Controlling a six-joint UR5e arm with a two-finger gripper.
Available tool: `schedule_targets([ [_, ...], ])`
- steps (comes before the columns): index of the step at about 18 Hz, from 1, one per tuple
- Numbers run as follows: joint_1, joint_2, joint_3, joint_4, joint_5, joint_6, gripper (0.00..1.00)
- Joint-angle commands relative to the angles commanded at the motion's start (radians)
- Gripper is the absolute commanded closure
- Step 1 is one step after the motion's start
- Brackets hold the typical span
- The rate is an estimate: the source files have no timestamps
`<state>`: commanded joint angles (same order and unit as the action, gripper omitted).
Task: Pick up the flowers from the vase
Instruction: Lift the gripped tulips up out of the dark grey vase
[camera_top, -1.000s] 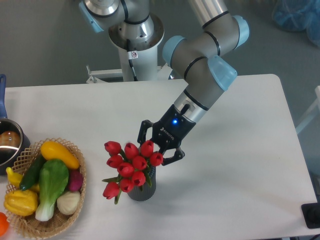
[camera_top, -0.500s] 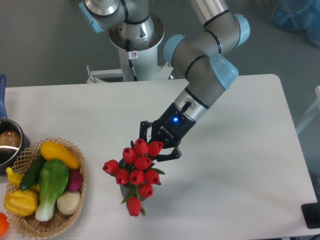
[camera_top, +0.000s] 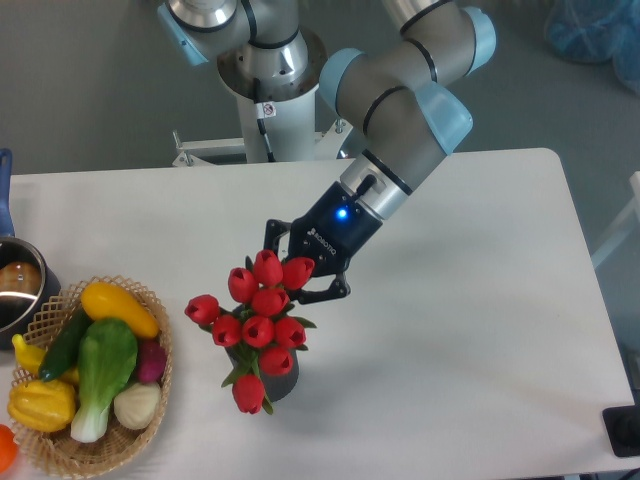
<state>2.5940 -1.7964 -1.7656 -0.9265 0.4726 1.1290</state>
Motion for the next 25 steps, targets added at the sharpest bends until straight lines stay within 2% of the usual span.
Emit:
schedule_targets([
  [25, 0.123, 0.089, 0.023, 0.003, -0.202, -0.021, 0.9],
])
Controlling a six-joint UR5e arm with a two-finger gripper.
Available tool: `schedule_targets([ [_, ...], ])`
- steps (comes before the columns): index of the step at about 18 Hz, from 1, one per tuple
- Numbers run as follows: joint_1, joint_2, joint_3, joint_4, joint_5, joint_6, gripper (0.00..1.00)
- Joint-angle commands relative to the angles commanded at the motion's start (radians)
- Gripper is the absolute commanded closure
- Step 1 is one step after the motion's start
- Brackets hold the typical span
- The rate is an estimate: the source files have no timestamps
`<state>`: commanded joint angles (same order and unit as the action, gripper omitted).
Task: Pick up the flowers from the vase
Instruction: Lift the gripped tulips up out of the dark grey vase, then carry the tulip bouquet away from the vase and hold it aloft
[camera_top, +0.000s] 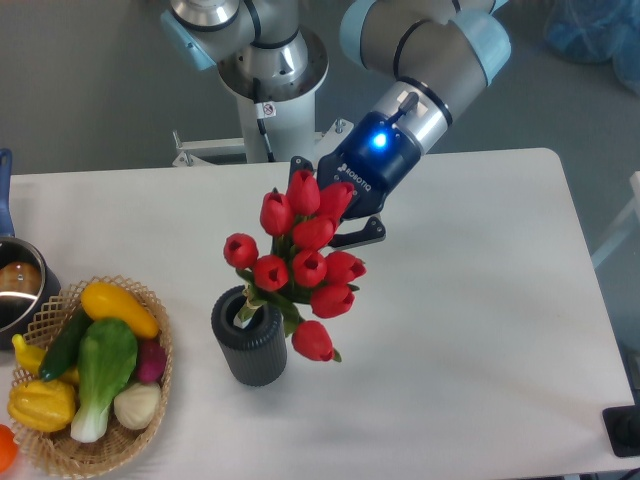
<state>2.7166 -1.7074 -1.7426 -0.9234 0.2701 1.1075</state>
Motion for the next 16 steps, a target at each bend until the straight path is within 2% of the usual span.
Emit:
schedule_targets([
  [5, 0.054, 0.026, -0.002, -0.002, -0.064, -0.005, 0.9],
  [9, 0.097, 0.041, 0.011, -0.002, -0.062, -0.055, 0.9],
  [16, 0.158, 0.029, 0.06, 0.006, -0.043, -0.002, 0.89],
])
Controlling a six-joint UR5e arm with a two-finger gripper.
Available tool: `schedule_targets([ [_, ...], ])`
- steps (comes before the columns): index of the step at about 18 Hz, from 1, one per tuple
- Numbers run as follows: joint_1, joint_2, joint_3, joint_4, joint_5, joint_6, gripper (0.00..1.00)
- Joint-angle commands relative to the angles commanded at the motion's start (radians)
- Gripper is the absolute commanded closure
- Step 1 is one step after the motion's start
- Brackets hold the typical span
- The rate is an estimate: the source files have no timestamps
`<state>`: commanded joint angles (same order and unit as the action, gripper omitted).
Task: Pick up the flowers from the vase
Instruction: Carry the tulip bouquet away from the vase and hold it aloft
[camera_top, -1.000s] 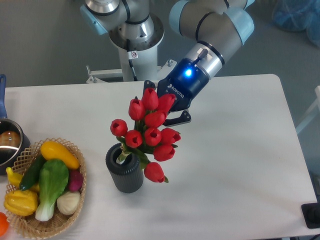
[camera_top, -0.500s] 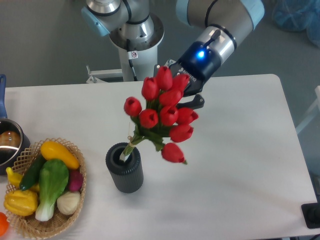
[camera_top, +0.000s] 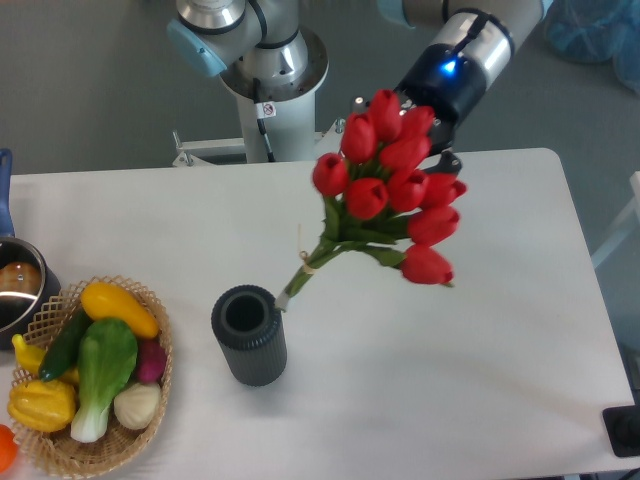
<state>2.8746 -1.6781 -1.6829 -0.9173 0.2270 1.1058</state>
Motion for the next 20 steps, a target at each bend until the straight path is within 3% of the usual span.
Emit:
schedule_targets([
  [2, -0.001, -0.003, 0.005, 0.002, 0.026, 0.017, 0.89],
  [5, 0.0, -0.003, 0.018, 0.003, 0.2, 0.077, 0.9],
  [14, 0.06, -0.054, 0.008, -0.006, 0.276, 0.249, 0.89],
  [17, 0.055, -0.072, 0.035, -0.006, 0.359, 0.301, 0.89],
  [20, 0.048, -0.071, 0.025, -0.008, 0.452, 0.377, 0.9],
])
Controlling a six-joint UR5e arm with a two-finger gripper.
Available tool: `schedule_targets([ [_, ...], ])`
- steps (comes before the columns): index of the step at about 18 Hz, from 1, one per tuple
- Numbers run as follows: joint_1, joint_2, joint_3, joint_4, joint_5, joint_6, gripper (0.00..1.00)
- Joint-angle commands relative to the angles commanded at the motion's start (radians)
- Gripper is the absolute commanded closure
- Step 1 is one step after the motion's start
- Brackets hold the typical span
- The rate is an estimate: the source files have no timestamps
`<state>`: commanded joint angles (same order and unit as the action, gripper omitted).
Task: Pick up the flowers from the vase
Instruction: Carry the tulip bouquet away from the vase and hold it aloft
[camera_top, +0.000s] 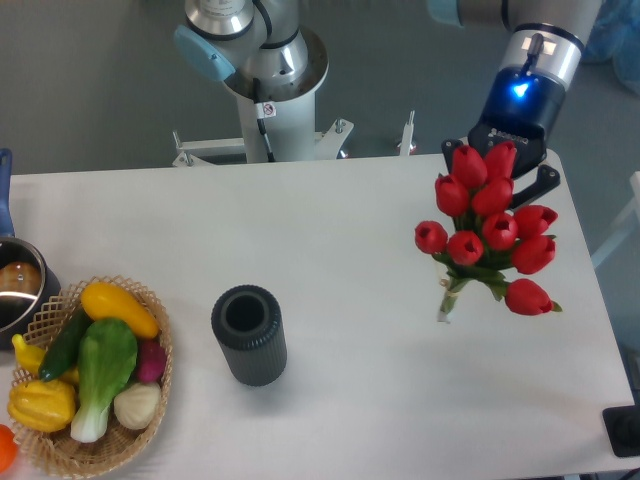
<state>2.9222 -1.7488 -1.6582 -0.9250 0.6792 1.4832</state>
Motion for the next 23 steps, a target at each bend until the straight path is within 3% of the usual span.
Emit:
schedule_targets([
  [3, -0.026, 0.006, 0.005, -0.003, 0.094, -0.017, 0.91],
  [11, -0.126, 0.002, 0.011, -0.011, 0.497, -0.054, 0.9],
  [19, -0.169, -0.008, 0.028, -0.026, 0.612, -0.083, 0.96],
  [23, -0.235, -0.021, 0.044, -0.112, 0.789, -0.078, 0.95],
])
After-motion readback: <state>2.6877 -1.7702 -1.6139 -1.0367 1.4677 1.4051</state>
